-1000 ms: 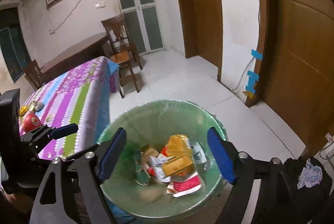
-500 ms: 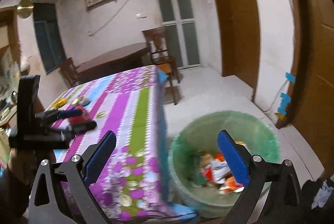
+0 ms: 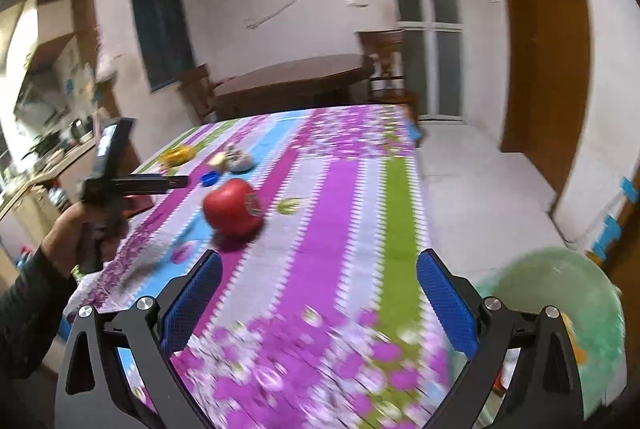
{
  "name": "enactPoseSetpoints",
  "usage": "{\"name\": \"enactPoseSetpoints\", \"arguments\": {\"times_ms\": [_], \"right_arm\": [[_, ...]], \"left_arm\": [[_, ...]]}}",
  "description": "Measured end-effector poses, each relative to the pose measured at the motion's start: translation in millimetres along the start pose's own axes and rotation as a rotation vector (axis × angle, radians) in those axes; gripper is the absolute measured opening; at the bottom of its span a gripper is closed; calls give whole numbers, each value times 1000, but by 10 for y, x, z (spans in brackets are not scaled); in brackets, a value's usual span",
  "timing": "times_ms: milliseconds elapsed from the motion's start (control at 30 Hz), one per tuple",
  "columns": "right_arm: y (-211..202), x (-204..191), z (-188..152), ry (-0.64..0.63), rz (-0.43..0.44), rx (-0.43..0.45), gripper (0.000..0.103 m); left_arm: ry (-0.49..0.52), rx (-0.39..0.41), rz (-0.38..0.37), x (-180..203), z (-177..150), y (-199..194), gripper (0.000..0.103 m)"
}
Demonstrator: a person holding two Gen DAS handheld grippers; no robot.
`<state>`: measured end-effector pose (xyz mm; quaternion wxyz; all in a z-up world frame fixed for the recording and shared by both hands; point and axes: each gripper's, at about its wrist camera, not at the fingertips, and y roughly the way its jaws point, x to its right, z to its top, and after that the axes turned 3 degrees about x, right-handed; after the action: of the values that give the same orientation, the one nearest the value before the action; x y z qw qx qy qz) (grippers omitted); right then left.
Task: Collect trash
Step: 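Move both tools back from the bin over the table, then grasp the blue bottle cap with the left tool while the right tool grasps the grey sock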
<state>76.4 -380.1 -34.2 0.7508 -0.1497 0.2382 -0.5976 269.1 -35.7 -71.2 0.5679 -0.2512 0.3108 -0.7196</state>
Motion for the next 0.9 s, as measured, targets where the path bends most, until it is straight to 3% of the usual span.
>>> {"name": "enactPoseSetpoints", "arguments": {"times_ms": [267,433,567,633,700,900], "right_arm": [[569,-366,202,-17,103,-33,97],[947,-553,449,-71,140,-72,97],[1357,-691,710,-145,169,-118,96],[1612,-780,861,-171,201,-152,89],[1961,-890,1055,-219,220,-207,78],[3104,-1284,1508,-364,261,-390,76]], "left_arm": [[-52,-79,42,-106,104,561,72],[-62,-63,46,-137,191,666,71],[-69,-52,61,-177,237,695,50],[-80,-41,68,-203,229,679,38],[-88,-37,63,-210,226,671,38],[-120,-31,41,-262,204,645,38]]}}
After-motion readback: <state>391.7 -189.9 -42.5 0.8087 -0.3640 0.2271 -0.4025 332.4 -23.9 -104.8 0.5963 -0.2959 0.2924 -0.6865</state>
